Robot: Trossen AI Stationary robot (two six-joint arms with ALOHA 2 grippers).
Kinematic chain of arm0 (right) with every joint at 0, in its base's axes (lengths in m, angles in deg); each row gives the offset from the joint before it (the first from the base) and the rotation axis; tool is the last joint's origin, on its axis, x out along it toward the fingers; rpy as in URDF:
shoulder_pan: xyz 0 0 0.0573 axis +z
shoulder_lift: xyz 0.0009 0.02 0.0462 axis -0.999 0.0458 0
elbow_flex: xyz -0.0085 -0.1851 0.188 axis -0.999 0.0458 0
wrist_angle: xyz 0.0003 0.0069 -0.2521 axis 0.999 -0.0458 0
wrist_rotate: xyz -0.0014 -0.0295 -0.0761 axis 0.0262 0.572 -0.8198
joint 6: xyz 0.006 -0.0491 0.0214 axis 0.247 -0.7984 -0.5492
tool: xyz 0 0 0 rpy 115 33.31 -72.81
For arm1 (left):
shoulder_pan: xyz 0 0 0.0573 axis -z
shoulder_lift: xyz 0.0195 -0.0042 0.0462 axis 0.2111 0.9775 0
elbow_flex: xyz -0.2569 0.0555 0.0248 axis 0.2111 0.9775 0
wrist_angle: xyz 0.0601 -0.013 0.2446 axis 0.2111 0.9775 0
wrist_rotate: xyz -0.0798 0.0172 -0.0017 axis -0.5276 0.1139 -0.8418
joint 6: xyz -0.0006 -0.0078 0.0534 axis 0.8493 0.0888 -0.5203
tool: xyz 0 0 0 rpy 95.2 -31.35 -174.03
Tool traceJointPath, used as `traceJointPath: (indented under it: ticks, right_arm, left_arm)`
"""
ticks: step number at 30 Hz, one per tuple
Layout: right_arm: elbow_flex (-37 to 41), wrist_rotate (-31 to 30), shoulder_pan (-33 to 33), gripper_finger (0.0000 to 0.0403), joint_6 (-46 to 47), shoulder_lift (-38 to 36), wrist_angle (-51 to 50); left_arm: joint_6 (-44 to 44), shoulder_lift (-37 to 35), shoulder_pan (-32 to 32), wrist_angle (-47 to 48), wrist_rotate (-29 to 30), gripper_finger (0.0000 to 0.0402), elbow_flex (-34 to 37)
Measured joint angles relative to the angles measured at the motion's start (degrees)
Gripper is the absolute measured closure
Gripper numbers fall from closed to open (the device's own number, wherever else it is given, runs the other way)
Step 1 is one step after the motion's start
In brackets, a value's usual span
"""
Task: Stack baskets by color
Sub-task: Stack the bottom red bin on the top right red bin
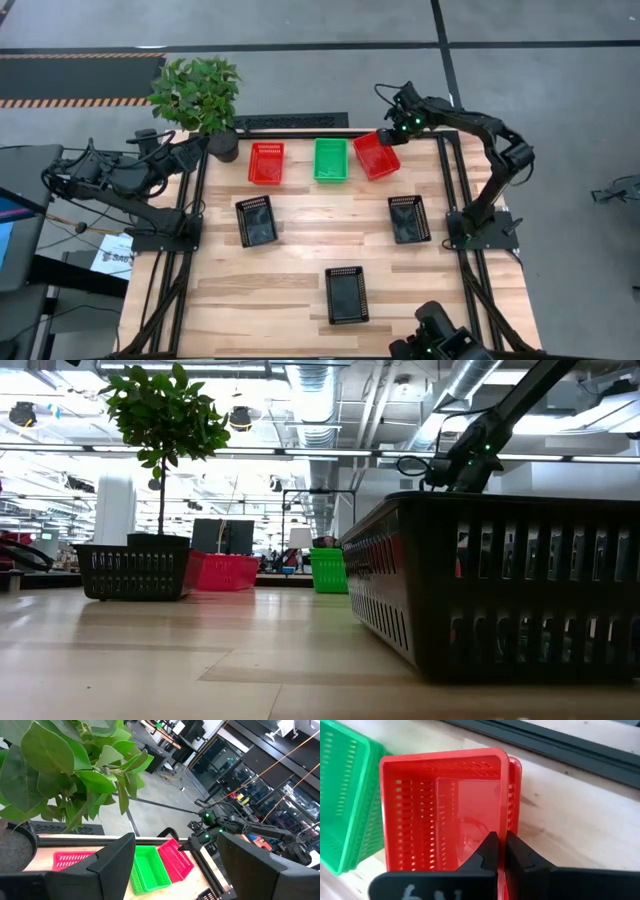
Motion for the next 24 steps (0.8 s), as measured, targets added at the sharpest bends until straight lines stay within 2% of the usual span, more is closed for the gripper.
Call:
traceJointPath:
  ticks: [12, 16, 19, 24]
  right_arm:
    - [0.0, -3.9, 0.6, 0.0379, 11.1, -0.1, 0.3]
    - [0.0, -6.9, 1.9, 0.0377, 14.8, -0.1, 0.3]
    - [0.0, -8.6, 3.0, 0.0366, 15.0, -0.1, 0.7]
    - [0.0, -9.1, 4.0, 0.0325, 15.1, -0.1, 1.2]
  left_arm:
    - [-0.1, 0.0, 0.0, 0.0, 0.0, 0.0132, 0.0]
    - [-0.2, 0.0, 0.0, 0.0, 0.0, 0.0132, 0.0]
    - [-0.2, 0.0, 0.0, 0.0, 0.0, 0.0132, 0.0]
    - [-0.9, 0.0, 0.0, 0.0, 0.0, 0.0132, 0.0]
